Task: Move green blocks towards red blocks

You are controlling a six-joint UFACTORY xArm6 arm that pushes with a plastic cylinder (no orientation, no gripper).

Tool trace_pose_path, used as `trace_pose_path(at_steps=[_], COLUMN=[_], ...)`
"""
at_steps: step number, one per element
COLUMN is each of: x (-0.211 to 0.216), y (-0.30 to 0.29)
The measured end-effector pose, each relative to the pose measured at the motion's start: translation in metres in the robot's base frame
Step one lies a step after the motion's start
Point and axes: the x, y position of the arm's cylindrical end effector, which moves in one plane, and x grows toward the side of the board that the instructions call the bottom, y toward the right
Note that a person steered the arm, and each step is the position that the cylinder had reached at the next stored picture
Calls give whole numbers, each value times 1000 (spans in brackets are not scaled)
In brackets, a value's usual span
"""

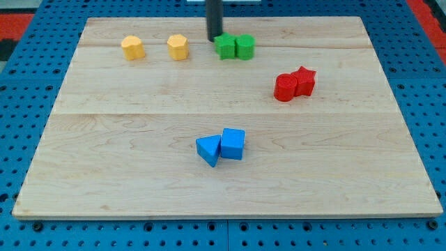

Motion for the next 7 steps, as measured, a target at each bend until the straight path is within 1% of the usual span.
trace_pose_path(at_steps=[1,2,3,4,5,6,7], x=[20,53,59,37,38,59,55], y=[26,49,73,74,93,116,107])
